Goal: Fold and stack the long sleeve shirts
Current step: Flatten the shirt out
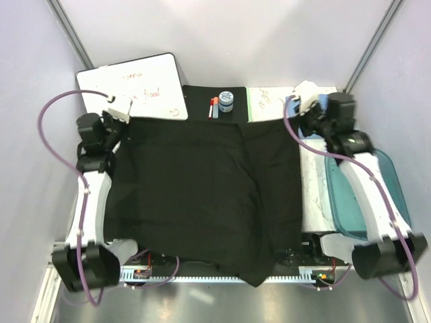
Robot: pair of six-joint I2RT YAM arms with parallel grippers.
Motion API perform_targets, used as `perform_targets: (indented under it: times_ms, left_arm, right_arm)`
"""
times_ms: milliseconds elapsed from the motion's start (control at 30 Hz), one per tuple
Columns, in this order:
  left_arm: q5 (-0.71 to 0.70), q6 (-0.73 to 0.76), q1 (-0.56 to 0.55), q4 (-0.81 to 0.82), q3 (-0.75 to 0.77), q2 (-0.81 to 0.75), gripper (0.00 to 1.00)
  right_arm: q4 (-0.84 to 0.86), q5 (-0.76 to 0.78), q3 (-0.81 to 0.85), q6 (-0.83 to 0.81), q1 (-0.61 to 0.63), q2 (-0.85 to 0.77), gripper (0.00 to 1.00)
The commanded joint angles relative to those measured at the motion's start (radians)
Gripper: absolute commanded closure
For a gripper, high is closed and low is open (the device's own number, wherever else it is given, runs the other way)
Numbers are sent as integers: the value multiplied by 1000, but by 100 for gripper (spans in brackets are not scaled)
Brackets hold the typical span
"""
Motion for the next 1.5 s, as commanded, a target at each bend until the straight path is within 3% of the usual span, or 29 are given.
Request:
perform_targets:
  times_ms: [0,133,167,300,333,433,467,500,633,800,967,1133,1300,1467]
  left_arm:
    - [34,45,3,243,-50,194,98]
    - [19,83,0,256,35,483,98]
    - [3,92,-1,248,61,591,89]
    - [-107,66,-3,100,256,766,75]
    - [-106,57,-1,69,309,774,70]
    - [-26,69,-1,-17,303,709,44]
    - [30,92,-3,-46,290,686,31]
    - [52,106,-6,-92,266,629,30]
    - [112,182,-30,-267,135,455,28]
    - [135,239,-70,-375,-12,258,19]
    - [158,241,-83,-450,-49,129,17]
    - [175,221,-87,-472,-41,101,17]
    - [190,207,-89,-472,-28,112,17]
    - [189,199,-89,-470,0,139,17]
  right_arm:
    - [230,64,-60,-74,8,170,100]
    - [318,126,8,-114,29,408,100]
    - [318,148,67,-116,38,458,98]
    - [254,273,288,-62,51,697,40]
    - [172,274,339,-50,51,718,37]
    - [32,246,419,-13,43,697,26]
    - [-13,234,417,1,43,678,25]
    - [-59,211,416,10,40,637,20]
    - [-370,44,320,51,20,519,17]
    - [-579,19,30,16,8,390,16]
    - [-596,100,-209,-50,0,309,17]
    - [-590,129,-358,-134,-3,295,23]
    - [-558,184,-351,-163,38,295,25]
    - [-449,274,-452,-231,92,304,24]
